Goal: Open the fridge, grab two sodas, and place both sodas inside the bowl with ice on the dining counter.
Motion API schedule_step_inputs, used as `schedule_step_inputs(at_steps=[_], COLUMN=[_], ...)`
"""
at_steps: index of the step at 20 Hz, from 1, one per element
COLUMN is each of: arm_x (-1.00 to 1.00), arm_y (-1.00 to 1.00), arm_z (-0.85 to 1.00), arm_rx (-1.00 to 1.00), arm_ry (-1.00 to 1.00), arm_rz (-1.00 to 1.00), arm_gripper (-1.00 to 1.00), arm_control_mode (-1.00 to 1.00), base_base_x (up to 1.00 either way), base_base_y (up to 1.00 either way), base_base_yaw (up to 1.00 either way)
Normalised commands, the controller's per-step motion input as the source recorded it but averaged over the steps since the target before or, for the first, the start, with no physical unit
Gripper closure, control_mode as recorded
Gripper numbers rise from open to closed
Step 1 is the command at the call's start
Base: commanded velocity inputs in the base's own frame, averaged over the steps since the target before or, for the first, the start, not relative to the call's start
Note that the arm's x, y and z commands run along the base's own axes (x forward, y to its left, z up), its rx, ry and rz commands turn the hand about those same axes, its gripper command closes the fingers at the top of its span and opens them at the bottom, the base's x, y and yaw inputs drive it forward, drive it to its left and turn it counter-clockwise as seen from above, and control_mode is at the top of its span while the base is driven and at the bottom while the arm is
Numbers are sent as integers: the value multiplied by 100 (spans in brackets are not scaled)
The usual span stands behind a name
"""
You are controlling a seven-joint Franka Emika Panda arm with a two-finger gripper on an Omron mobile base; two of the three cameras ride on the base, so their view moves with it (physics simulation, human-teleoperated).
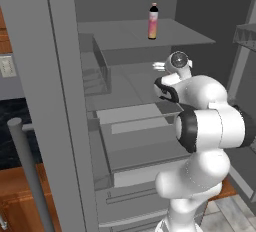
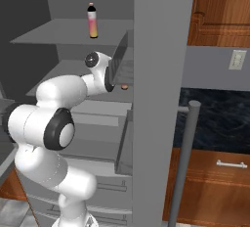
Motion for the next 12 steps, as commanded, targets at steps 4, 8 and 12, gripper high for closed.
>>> schedule_step_inputs(at_steps=[4, 8, 12], arm_x=[18, 17, 9], arm_y=[-17, -14, 0], arm_z=[-3, -9, -14], arm_rx=[0, 0, 0], arm_ry=[0, 0, 0], arm_rz=[0, 0, 0], arm_gripper=[-100, -100, 100], arm_control_mode=[-100, -100, -100], base_base_x=[0, 0, 0], base_base_y=[0, 0, 0], base_base_yaw=[0, 0, 0])
